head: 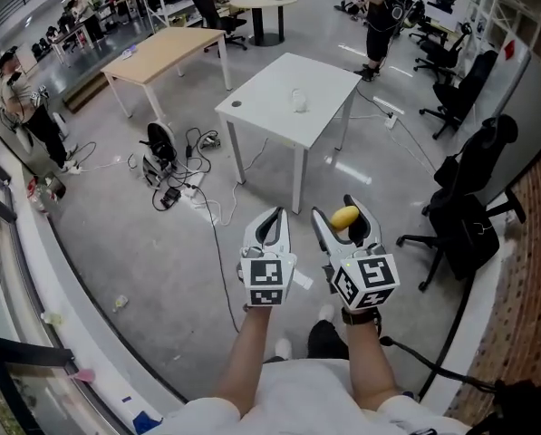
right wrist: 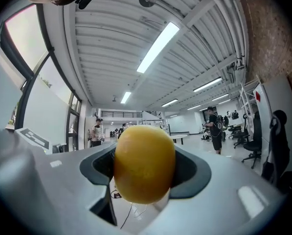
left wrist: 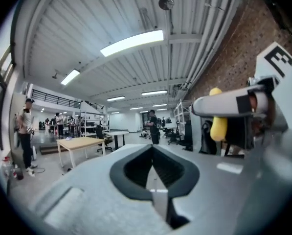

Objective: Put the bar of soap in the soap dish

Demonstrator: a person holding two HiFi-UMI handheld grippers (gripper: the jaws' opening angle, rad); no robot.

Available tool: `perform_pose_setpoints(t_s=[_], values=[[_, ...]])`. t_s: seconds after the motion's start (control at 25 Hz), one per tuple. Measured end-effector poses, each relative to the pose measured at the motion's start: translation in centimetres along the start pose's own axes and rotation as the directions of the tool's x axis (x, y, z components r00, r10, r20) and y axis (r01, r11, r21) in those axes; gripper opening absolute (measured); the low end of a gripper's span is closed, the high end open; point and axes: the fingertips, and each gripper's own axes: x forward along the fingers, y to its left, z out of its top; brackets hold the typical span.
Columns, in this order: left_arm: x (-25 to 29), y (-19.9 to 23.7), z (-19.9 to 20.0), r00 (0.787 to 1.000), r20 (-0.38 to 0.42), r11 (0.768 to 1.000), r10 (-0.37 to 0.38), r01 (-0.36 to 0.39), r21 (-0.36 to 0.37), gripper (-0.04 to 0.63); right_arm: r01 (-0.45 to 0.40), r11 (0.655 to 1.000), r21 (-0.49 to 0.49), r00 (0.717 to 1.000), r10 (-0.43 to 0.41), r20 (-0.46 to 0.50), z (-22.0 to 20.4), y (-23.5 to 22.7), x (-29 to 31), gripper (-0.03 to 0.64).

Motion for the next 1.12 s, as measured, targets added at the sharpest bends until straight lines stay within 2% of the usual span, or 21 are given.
perform_pose_setpoints(t_s=[0.12, 0.28, 0.56, 0.76, 0.96, 1.12], values=[[2.7, 1.0, 0.4, 0.999, 0.026, 0.999, 0.034, -0.034, 0.024, 0.0, 0.018, 0.999, 0.028, 1.0, -0.017, -0.016, -1.2, -2.9, 2.2, 0.298], [7.7, 3.8, -0.2, 0.997, -0.002, 0.997, 0.079, -0.079, 0.008, 0.0, 0.008, 0.998, 0.068, 0.999, -0.005, -0.048, -2.9, -5.8, 7.1, 0.298], [17.9, 4.0, 3.9, 0.994, 0.07, 0.996, 0.084, -0.087, 0.03, 0.001, -0.02, 0.999, 0.034, 0.998, 0.018, 0.055, 1.8, -13.0, 14.1, 0.298], [23.0, 3.7, 4.3, 0.992, 0.07, 0.994, 0.103, -0.105, 0.012, 0.001, -0.052, 0.998, 0.03, 0.997, 0.051, 0.052, 2.4, -16.9, 17.9, 0.298], [26.1, 4.6, 3.8, 0.99, 0.054, 0.991, 0.133, -0.133, 0.015, 0.0, -0.061, 0.996, 0.063, 0.998, 0.06, 0.02, 0.9, -19.1, 21.2, 0.298], [28.4, 6.8, 3.0, 0.984, 0.051, 0.986, 0.169, -0.169, -0.007, 0.0, -0.106, 0.992, 0.069, 0.994, 0.107, -0.016, -1.3, -18.4, 24.5, 0.298]])
